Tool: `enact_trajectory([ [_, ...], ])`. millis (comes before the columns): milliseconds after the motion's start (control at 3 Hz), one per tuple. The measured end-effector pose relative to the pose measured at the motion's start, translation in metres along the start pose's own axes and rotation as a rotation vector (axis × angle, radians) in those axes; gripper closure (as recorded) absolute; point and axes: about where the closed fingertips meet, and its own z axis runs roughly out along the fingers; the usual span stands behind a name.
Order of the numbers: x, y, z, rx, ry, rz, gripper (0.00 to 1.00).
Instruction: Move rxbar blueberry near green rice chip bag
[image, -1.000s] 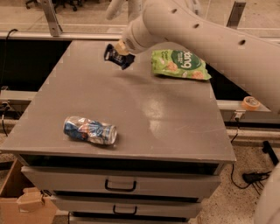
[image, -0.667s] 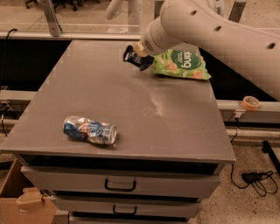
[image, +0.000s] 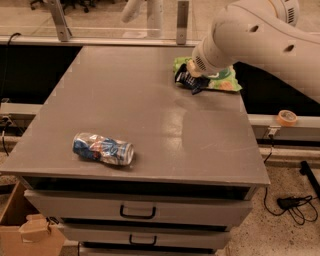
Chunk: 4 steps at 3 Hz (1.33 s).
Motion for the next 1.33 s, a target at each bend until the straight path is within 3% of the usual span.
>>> enact_trajectory([
  [333,0.033,-0.016,-0.016,0.055,0.071,0.042,0.82],
  [667,0.054,-0.022,-0.020,0.075,0.115,0.081,0.58],
  [1333,0.058,-0.020,-0.005,0.057,0.125,0.099,0.12],
])
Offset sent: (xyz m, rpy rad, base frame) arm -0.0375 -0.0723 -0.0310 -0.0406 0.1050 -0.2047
